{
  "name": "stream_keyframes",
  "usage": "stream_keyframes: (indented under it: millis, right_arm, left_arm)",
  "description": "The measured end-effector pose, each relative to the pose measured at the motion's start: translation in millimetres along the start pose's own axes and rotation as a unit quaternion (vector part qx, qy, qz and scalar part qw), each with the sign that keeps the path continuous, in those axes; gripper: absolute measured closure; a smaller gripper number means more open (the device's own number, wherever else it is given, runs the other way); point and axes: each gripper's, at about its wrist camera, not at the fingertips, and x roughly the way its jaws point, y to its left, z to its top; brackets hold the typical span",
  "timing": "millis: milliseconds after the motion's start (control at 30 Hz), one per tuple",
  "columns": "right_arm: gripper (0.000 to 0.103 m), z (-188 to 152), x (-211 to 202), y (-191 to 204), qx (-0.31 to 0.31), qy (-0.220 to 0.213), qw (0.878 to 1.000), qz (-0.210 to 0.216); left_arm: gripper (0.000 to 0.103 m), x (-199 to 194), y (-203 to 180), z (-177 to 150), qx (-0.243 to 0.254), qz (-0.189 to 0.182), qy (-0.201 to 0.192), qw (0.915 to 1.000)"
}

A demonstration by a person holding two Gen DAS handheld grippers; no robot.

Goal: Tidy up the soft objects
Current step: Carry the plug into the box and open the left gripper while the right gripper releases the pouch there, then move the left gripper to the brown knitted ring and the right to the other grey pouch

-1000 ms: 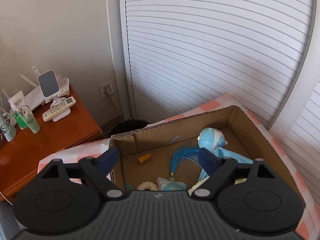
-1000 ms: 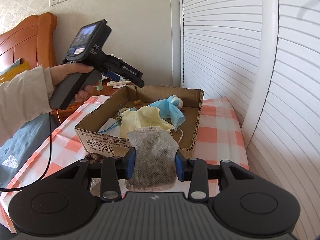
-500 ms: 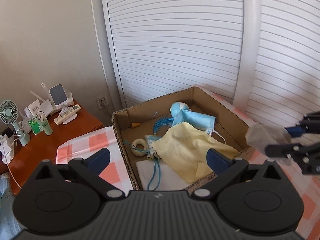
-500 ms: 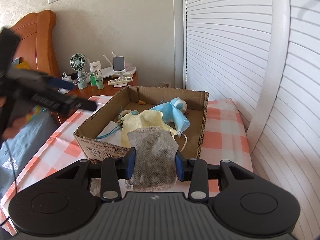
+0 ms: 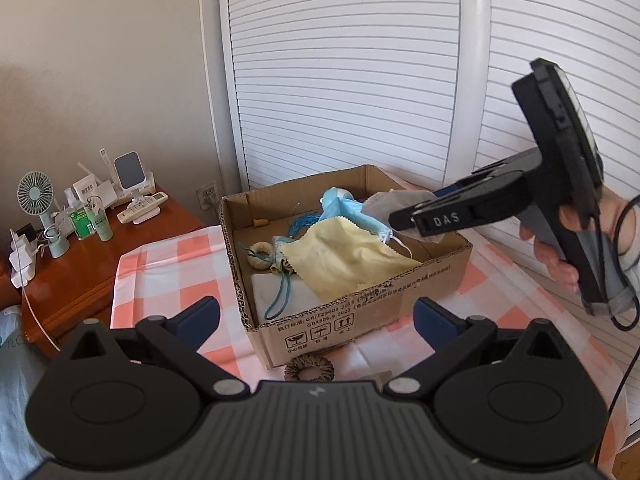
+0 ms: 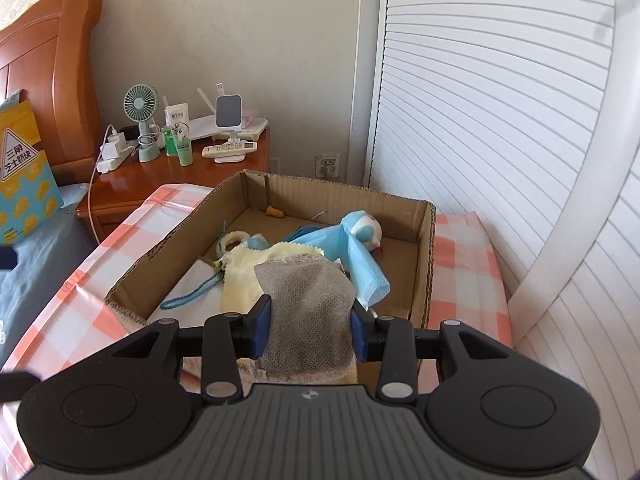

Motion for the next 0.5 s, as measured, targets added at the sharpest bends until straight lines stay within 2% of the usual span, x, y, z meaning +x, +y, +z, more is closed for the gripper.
stream_keyframes:
  millis: [100, 133, 167, 200, 233, 267, 333, 500]
  right_arm:
    - [0.058, 14, 11, -3, -0.003, 0.003, 1.000, -0.013]
    - [0.052, 18, 15, -5, -0.001, 0.003, 1.000, -0.018]
    - [0.035, 22, 18, -7, 0.003, 0.002, 1.000, -0.024]
    - [0.025, 26, 22, -11, 0.008, 0.001, 1.000, -0.030]
    - [0.011, 28, 25, -14, 0.014, 0.004, 0.999, -0.034]
    - [0.005, 29, 28, -17, 0.020, 0.007, 0.999, -0.037]
    - [0.000, 27, 26, -21, 0.032, 0.002, 0.999, -0.035]
    - [0.000, 15, 13, -18, 0.035, 0.004, 0.998, -0.046]
  left_arm:
    - [0.001, 0, -2, -1, 0.001, 0.002, 0.001, 1.0000]
    - [0.001, 0, -2, -2, 0.002, 0.004, 0.002, 1.0000]
    - [0.001, -1, -3, -2, 0.002, 0.005, 0.003, 1.0000]
    - [0.001, -1, -3, -3, 0.003, 0.005, 0.003, 1.0000]
    - [0.001, -1, -3, -3, 0.002, 0.006, 0.005, 1.0000]
    - [0.001, -2, -3, -4, 0.002, 0.007, 0.006, 1.0000]
    - [0.001, -3, -2, -6, 0.001, 0.008, 0.007, 0.9999]
    - [0.001, -4, 3, -9, -0.004, 0.019, 0.010, 0.9998]
